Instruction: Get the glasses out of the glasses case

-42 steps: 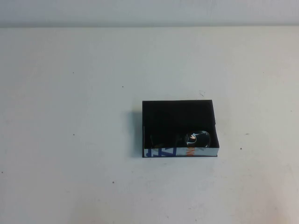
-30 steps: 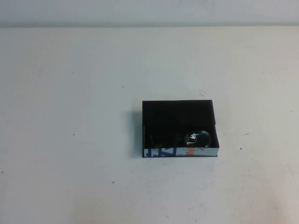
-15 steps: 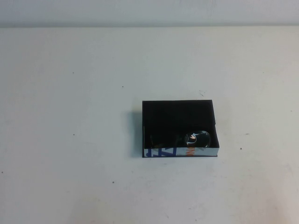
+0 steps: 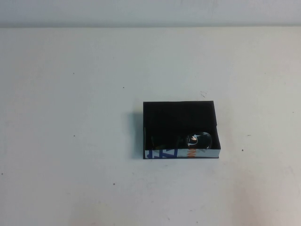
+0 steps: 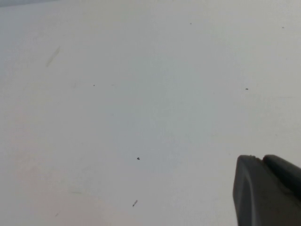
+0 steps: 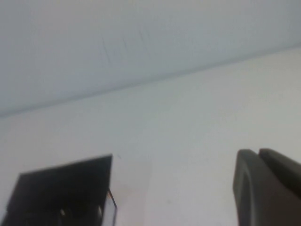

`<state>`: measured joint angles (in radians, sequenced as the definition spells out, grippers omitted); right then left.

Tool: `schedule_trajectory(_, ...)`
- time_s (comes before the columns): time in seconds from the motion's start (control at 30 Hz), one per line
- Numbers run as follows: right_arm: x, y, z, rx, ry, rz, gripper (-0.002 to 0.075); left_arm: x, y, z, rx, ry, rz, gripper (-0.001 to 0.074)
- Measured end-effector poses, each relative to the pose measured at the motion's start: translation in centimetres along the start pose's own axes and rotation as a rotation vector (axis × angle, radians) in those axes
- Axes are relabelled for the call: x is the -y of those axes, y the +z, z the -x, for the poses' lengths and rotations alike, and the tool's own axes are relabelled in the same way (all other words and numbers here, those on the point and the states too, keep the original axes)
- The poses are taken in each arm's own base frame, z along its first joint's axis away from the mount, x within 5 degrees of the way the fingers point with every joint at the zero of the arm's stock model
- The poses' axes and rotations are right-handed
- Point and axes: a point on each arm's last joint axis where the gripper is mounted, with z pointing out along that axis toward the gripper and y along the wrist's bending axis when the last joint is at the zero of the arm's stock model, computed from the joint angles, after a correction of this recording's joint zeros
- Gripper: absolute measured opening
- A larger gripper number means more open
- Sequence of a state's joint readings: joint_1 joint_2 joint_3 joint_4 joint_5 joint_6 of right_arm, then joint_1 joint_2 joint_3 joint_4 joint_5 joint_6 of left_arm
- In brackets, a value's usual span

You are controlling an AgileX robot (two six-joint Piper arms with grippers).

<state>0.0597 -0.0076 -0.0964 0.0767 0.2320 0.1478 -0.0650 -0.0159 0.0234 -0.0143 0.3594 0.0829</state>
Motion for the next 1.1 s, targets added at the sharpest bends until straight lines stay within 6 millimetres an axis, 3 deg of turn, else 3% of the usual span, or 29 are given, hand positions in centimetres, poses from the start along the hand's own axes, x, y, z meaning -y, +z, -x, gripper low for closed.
schedule_trajectory(0.13,-1.9,-2.2,5.2,0.065,-0.017,0.041,-0.0018,0.0,0.0,0.0,0.000,0.000,0.000,-0.0004)
schedule_trajectory(0.3,-2.8,-3.5,8.7,0.113,-0.215,0.020,-0.0018,0.0,0.0,0.0,0.000,0.000,0.000,-0.0004)
schedule_trajectory(0.73,-3.6,3.1,7.2,-0.287,0.024,0.071,-0.0018,0.0,0.0,0.0,0.000,0.000,0.000,-0.0004)
schedule_trajectory(0.87,-4.1,5.0,7.9,-0.415,-0.102,0.110,-0.0018,0.0,0.0,0.0,0.000,0.000,0.000,-0.0004)
schedule_trajectory(1.1,-7.0,10.2,11.3,-0.682,-0.321,0.297,-0.0018,0.0,0.0,0.0,0.000,0.000,0.000,-0.0004)
